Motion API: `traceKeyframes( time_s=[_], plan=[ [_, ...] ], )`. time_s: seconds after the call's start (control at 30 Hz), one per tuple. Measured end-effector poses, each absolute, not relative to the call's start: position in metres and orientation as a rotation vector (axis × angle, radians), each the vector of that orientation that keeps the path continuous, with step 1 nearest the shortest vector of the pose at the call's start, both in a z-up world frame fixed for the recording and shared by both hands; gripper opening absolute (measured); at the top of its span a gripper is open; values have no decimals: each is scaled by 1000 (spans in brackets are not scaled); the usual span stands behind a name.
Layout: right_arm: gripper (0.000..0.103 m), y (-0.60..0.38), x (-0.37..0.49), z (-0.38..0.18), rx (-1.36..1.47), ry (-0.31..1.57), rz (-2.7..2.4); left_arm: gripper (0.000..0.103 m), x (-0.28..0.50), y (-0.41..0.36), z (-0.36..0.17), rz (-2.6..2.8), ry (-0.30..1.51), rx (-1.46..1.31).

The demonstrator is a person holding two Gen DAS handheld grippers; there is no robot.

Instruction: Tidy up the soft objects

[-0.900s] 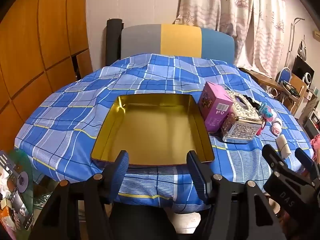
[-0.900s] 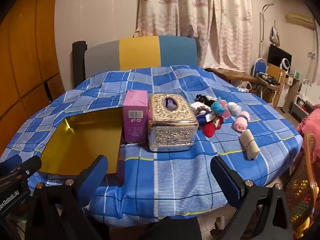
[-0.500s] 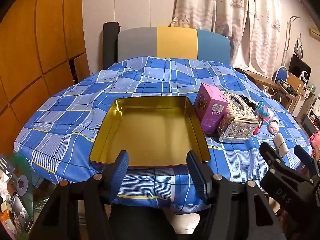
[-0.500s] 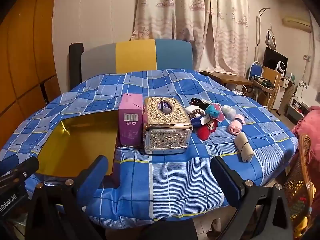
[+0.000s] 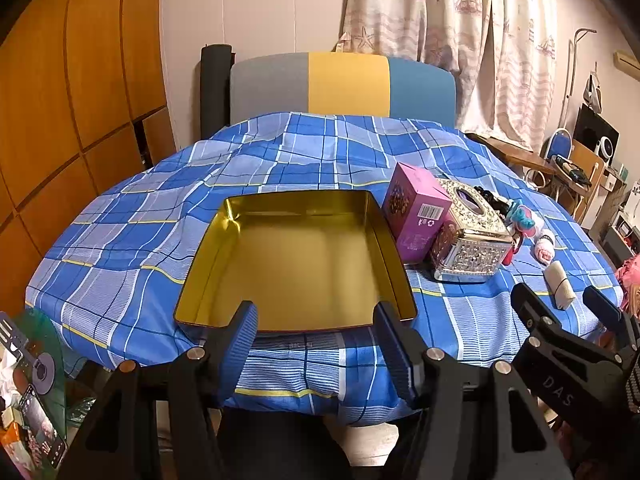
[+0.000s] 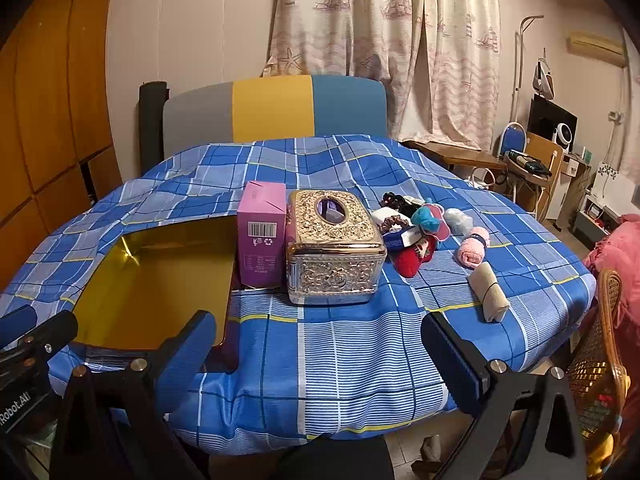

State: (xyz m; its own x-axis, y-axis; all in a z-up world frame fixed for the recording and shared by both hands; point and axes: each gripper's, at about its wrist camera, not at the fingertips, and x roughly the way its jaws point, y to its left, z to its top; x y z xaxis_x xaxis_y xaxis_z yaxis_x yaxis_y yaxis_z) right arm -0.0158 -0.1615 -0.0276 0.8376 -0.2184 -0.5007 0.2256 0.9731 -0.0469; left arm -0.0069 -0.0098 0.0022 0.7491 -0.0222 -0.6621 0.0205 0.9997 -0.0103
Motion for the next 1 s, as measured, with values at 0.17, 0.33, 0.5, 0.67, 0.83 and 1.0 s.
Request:
traceKeyframes(
  time_s=[0.17, 0.33, 0.5, 0.67, 0.83, 1.0],
  plan=[
    [103, -160, -15, -28, 11, 535, -234, 61, -8, -11, 1, -26, 725, 2],
    [103, -161, -15, -29, 12, 536, -239, 61, -7, -11, 1, -25, 732, 3],
    [103, -160, -14, -30, 9, 542, -232, 61, -7, -10, -1, -28, 736, 3],
    [103, -161, -12, -31, 11, 552, -233, 61, -6, -11, -2, -29, 740, 5],
    [103, -161, -12, -31, 12, 553, -239, 61, -6, -12, -2, -32, 742, 6],
    [103, -161, -13, -31, 16, 558, -234, 61, -6, -12, -2, -33, 741, 6]
  ],
)
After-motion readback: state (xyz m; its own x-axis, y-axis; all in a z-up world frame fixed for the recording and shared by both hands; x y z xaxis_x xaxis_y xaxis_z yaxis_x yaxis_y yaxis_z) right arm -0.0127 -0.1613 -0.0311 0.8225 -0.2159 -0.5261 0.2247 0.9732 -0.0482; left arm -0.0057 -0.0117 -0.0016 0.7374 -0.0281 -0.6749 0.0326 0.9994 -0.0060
